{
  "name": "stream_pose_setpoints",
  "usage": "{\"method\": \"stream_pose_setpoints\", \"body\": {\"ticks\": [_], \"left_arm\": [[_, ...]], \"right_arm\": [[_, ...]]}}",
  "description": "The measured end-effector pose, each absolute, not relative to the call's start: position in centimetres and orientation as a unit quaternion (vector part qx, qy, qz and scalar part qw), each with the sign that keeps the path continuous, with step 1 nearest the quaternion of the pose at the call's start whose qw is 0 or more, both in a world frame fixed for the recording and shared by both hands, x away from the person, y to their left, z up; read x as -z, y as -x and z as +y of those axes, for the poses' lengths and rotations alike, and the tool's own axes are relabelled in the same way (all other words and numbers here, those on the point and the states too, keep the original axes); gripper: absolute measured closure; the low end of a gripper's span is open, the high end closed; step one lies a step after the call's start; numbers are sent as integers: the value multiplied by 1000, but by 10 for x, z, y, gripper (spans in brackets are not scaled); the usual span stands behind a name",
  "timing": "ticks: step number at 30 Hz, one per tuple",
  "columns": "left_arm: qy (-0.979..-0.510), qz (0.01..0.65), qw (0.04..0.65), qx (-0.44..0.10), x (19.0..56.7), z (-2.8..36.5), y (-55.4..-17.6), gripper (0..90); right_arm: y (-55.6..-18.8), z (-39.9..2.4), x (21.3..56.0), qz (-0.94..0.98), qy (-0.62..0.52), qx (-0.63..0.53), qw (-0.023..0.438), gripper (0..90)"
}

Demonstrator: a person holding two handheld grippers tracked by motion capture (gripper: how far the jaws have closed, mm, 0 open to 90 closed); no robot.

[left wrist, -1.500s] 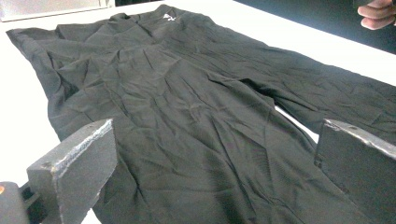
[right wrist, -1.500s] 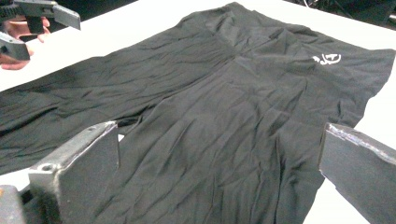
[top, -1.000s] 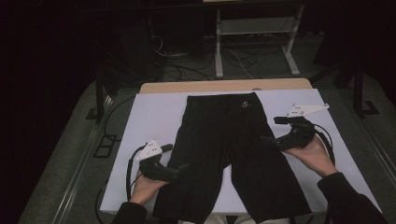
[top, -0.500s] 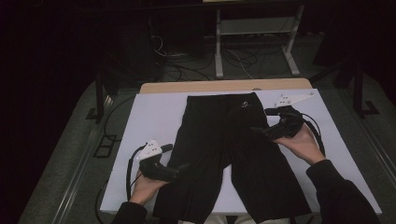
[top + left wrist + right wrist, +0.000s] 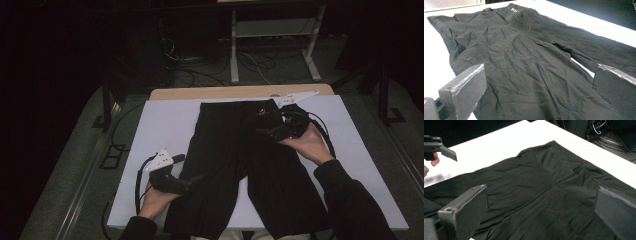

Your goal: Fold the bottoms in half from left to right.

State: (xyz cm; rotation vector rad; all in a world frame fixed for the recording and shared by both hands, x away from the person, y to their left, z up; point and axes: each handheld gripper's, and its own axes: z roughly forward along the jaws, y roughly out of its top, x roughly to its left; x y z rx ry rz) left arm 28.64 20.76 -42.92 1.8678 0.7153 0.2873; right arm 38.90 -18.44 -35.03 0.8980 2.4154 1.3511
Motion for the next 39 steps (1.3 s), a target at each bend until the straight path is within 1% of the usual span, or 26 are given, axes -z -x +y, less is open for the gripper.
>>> {"method": "stream_pose_setpoints", "body": {"ticks": [19,39], "left_arm": [[-785,299,529,-116,430,207,-287,0],[-784,296,533,-116,429,207,-286,0]], "right_arm": [[-408,-159,350,832,-296,-455,114,0],[-438,-120,359,840,-294,-445,101,0]]}}
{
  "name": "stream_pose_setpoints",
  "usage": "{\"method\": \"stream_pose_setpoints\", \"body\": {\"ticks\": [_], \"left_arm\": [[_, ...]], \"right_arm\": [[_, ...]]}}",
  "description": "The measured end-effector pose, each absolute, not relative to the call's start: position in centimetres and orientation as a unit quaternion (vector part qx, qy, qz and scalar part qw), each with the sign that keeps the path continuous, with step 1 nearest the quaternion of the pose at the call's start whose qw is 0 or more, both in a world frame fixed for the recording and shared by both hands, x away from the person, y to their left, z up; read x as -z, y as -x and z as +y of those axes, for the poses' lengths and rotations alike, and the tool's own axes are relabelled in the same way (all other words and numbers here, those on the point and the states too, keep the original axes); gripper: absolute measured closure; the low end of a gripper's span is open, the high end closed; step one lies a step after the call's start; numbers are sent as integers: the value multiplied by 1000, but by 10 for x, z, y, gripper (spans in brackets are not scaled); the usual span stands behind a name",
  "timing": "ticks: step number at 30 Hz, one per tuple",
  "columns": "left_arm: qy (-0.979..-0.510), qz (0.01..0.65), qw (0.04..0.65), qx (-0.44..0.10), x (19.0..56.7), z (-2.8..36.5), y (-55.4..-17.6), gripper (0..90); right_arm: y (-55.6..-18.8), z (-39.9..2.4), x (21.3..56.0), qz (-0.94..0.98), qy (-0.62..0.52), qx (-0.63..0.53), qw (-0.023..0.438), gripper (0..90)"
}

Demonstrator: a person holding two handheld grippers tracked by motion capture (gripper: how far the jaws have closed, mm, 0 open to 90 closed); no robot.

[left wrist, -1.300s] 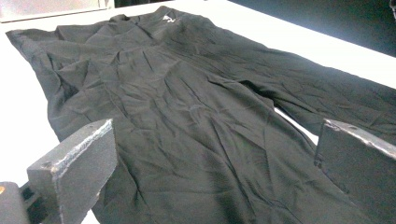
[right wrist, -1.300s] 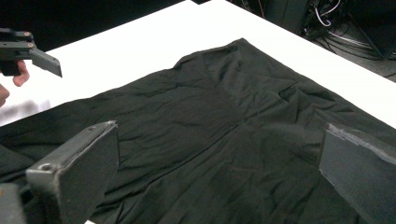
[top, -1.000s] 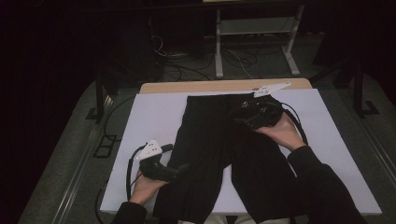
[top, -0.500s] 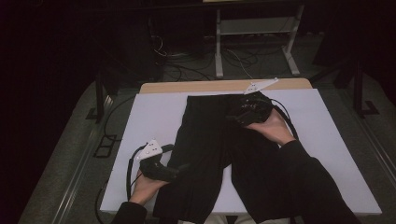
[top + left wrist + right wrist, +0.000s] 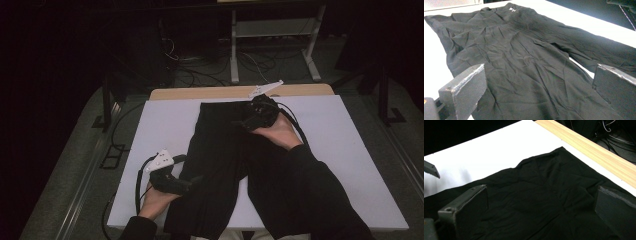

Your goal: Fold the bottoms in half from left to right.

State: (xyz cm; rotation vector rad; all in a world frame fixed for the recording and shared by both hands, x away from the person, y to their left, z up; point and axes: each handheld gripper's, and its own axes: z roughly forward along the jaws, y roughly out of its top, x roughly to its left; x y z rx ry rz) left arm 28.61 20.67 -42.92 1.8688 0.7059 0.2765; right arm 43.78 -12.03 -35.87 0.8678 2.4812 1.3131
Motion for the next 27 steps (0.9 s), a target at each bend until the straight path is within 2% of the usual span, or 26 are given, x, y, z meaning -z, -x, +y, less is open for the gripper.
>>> {"method": "stream_pose_setpoints", "body": {"ticks": [27], "left_arm": [[-782,296,537,-112,429,207,-285,0]], "right_arm": [[-467,-77,352,848,-285,-435,101,0]]}}
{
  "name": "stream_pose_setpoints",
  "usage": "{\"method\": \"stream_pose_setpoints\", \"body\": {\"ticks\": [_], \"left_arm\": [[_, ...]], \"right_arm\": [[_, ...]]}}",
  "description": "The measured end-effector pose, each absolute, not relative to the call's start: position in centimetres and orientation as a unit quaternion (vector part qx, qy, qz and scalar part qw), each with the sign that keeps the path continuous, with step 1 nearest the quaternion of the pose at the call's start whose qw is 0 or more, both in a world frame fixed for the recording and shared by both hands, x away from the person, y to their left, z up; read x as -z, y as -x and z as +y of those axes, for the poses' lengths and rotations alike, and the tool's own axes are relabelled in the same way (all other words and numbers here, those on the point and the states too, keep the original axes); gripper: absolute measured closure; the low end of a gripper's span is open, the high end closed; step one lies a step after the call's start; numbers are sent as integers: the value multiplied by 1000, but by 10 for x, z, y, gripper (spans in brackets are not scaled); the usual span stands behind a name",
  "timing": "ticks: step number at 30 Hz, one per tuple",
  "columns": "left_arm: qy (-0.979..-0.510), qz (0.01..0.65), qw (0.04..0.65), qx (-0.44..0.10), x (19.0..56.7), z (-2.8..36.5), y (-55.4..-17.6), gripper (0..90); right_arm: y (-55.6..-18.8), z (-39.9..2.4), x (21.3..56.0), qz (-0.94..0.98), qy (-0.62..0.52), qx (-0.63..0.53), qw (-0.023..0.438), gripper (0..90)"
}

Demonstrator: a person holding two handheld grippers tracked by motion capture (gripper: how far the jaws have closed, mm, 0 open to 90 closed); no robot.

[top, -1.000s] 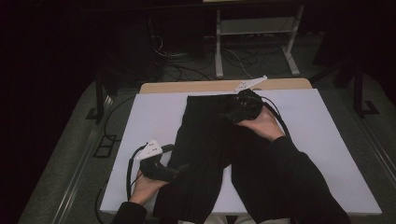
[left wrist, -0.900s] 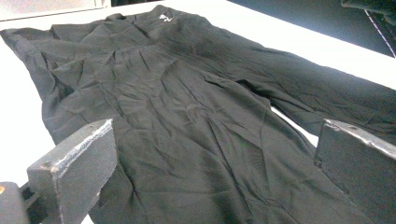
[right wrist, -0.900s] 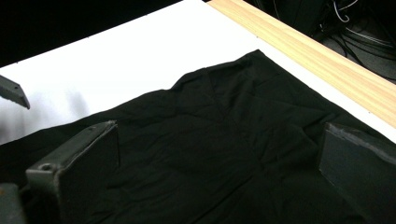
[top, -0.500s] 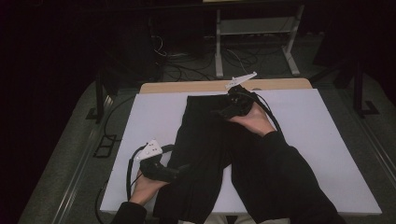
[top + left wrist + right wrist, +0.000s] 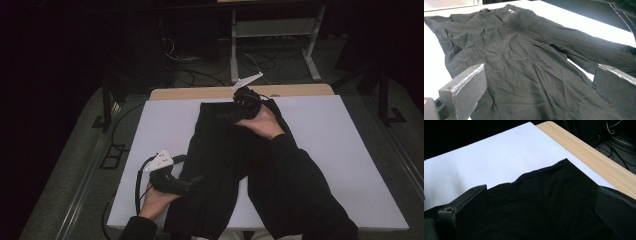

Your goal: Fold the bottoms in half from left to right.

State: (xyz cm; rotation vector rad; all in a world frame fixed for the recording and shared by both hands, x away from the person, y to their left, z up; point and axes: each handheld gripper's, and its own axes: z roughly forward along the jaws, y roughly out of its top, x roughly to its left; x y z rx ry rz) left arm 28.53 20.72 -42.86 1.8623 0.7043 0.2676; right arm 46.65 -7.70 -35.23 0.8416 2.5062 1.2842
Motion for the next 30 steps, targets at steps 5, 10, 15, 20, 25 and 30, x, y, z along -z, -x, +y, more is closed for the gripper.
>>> {"method": "stream_pose_setpoints", "body": {"ticks": [5,10,15,20,25,30], "left_arm": [[-781,296,538,-112,429,207,-286,0],[-781,295,539,-111,428,207,-285,0],[-780,295,540,-110,428,207,-285,0],[-778,296,543,-110,428,208,-285,0],[-778,295,544,-109,428,208,-285,0],[-778,293,545,-109,428,208,-285,0]], "right_arm": [[-472,-69,351,850,-281,-434,101,0],[-478,-62,351,850,-282,-434,100,0],[-485,-53,351,850,-282,-433,100,0],[-494,-45,349,847,-283,-438,100,0],[-502,-37,348,845,-285,-441,100,0],[-507,-29,350,840,-289,-448,99,0]]}}
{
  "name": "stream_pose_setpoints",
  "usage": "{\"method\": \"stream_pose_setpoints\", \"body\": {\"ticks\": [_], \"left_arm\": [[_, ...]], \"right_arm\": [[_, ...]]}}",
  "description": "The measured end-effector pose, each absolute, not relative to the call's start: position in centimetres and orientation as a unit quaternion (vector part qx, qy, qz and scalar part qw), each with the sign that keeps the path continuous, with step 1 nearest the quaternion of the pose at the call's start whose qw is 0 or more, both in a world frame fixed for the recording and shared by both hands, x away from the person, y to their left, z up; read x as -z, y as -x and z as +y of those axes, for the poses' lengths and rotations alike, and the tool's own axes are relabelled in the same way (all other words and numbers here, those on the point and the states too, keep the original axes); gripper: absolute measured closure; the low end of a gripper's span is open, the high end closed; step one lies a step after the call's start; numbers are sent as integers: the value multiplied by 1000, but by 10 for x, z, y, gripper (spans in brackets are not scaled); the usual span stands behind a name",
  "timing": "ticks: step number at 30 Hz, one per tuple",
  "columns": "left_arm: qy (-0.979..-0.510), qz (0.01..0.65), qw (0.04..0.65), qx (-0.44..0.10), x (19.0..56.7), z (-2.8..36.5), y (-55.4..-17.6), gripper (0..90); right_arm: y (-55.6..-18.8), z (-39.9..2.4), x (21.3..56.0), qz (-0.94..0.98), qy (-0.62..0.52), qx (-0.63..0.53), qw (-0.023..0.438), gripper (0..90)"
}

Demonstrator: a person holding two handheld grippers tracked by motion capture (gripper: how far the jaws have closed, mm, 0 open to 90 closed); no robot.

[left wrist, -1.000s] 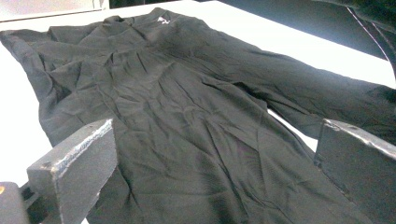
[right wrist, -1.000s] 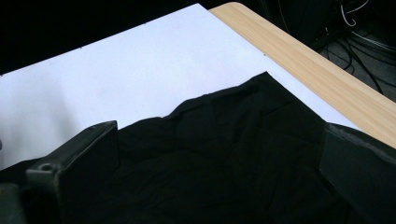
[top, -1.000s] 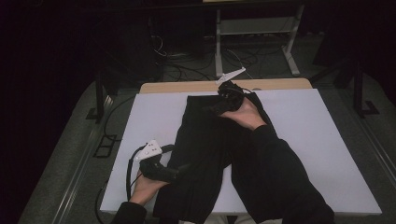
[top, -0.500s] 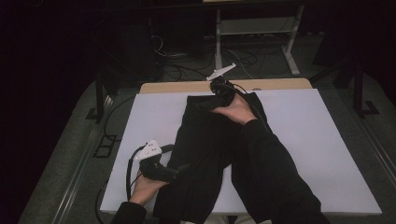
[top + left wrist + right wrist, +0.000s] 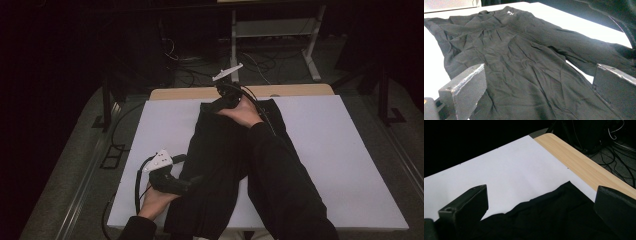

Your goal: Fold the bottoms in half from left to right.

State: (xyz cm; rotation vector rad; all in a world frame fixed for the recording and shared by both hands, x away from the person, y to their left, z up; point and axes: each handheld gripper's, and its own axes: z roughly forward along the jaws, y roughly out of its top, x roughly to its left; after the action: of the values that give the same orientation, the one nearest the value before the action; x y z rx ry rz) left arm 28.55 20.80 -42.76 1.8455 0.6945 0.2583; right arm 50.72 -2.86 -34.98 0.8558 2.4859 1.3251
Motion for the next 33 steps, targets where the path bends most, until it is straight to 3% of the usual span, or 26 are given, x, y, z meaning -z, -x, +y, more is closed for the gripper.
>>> {"method": "stream_pose_setpoints", "body": {"ticks": [12,33], "left_arm": [[-777,291,547,-109,427,208,-286,0],[-775,291,550,-110,426,210,-286,0]], "right_arm": [[-517,-13,369,810,-325,-482,76,0],[-520,12,404,798,-361,-469,110,0]]}}
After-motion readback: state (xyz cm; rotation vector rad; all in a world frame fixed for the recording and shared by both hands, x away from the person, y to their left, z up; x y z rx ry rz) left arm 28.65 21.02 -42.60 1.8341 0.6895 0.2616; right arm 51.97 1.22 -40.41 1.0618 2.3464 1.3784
